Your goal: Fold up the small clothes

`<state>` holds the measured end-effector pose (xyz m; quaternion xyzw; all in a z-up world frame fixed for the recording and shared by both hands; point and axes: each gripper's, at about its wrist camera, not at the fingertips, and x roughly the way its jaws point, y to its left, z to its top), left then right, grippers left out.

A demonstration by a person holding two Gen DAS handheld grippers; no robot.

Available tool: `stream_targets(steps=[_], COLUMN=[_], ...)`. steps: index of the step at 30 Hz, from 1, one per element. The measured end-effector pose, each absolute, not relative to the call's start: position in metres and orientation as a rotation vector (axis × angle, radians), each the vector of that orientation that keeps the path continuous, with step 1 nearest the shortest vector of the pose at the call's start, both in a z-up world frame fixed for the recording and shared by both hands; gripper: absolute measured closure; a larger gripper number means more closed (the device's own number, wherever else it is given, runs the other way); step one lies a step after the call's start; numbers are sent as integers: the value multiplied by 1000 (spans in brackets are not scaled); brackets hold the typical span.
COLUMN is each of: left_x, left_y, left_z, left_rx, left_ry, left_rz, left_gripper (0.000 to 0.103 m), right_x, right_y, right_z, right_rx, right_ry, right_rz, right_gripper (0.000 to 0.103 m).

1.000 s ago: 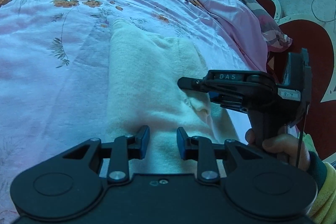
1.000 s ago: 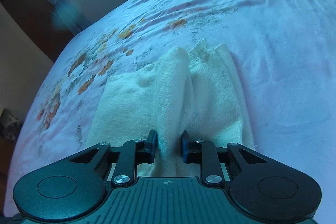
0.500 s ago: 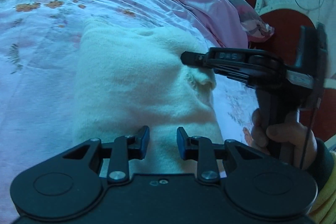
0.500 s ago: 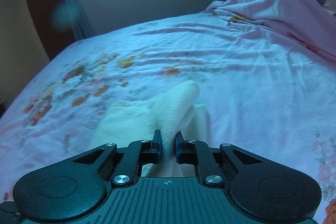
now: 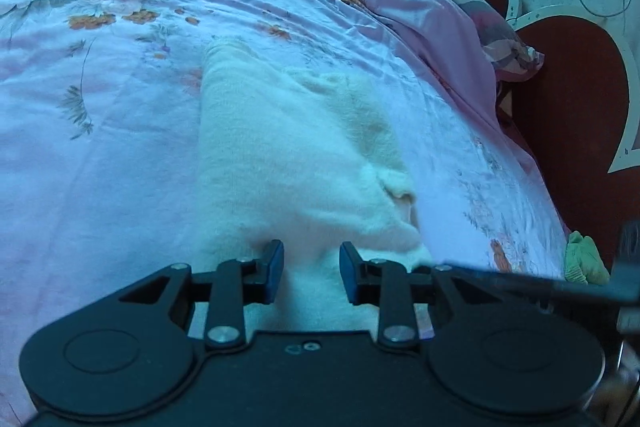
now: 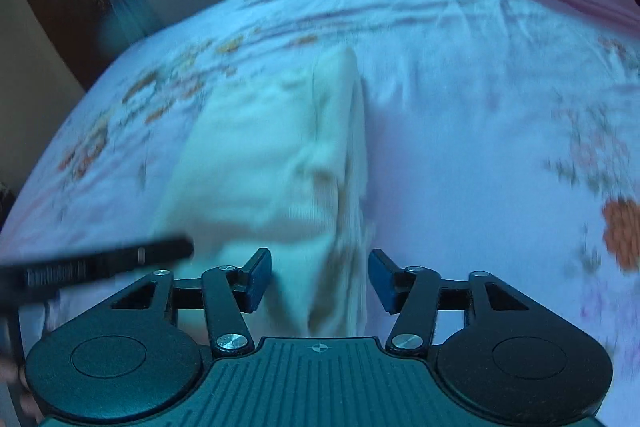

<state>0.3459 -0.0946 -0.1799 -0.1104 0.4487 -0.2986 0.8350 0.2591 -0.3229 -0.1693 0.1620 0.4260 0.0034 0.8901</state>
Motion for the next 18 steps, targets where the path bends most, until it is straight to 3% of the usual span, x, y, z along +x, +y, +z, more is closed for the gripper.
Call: stream_targets(steps=[2,3,7,12,14,15,16,17,18], left_x=[343,341,336,333,333,333,334,335,338], left_y=[-100,-102,-107,-111,-110,-109,-108,-107,-106], left_z=[-185,-188,-184,-174,-166,-161,-157,-152,-149], left_rx=[-210,-207,-198,-139,-120,-109,-96,-76,-66], left_ry=[965,972,977,964,938,922,900,873,855], left_rz=[-641,-648,-641,-603,-573,-550,-524,-496,-483], left_gripper=[75,75,74,67,54,36,23,21,21], right_x=[249,245,241,238,237,240,245,251,257], right_y=[-319,-317,-324,-345,-356,-361,-364,-365,-365], right_z=[-180,-185,-181,-182,-170,-165,-163,-159,-156], right_rx=[324,309,308,371,431,465,481,481,471], right_ry=[917,920,897,900,846,827,817,800,773], right_rz=[-6,-13,-58,-77,-82,-67,-70,-87,-89], right_gripper=[73,84,100,102,93,68,27,14,12])
